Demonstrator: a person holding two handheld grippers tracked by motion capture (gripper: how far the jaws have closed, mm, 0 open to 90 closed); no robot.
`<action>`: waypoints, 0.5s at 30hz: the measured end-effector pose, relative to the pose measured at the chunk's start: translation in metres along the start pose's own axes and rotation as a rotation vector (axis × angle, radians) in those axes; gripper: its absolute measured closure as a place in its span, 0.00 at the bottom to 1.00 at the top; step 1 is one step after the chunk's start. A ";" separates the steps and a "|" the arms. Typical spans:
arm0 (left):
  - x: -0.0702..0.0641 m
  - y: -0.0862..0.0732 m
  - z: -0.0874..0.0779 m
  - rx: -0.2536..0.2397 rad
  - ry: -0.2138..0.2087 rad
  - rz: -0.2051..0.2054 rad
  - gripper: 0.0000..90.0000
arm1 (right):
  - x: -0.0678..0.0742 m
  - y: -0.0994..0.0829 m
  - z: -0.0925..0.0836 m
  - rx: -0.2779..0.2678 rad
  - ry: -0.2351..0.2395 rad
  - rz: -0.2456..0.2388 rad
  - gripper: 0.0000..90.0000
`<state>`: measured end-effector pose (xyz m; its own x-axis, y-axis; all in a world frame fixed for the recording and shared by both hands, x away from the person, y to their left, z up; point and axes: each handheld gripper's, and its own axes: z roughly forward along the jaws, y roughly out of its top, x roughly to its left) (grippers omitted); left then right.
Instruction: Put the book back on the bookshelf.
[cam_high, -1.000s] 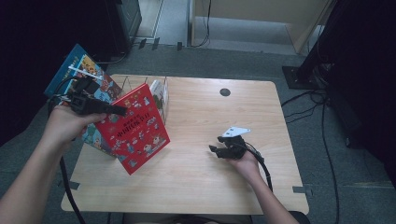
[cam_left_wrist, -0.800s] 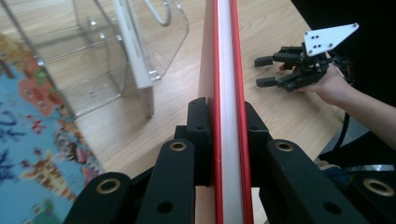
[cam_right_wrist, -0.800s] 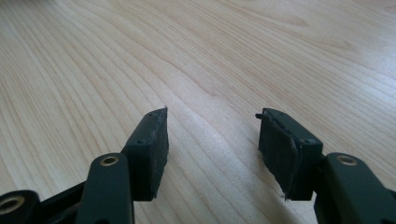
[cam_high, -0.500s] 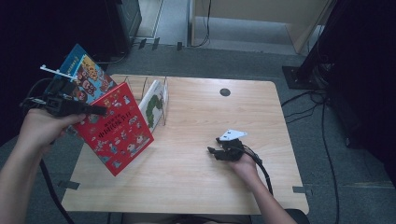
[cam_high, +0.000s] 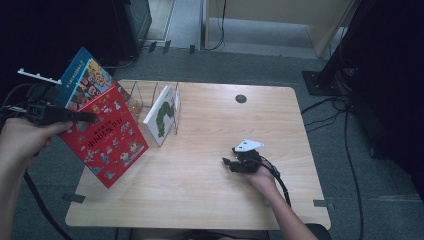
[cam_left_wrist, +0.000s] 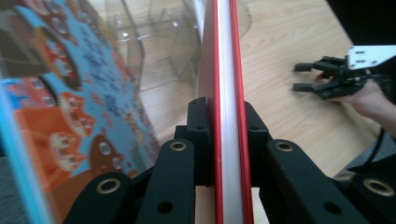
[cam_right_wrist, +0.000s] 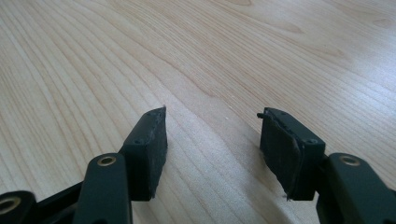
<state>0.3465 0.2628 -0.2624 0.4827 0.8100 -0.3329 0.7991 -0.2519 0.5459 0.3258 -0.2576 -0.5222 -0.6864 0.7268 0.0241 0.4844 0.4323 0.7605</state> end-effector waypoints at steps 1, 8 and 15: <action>0.002 0.001 0.000 -0.002 0.010 -0.009 0.89 | 0.000 0.000 0.000 0.001 0.001 -0.001 0.46; 0.009 0.011 0.009 -0.003 0.036 -0.028 0.89 | 0.000 0.000 0.000 -0.001 -0.001 -0.001 0.46; 0.007 0.029 0.023 -0.023 0.066 -0.021 0.89 | 0.000 0.000 0.000 -0.002 -0.002 -0.002 0.46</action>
<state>0.3814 0.2493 -0.2663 0.4404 0.8485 -0.2933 0.8002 -0.2228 0.5569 0.3258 -0.2576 -0.5223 -0.6863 0.7270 0.0218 0.4821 0.4323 0.7620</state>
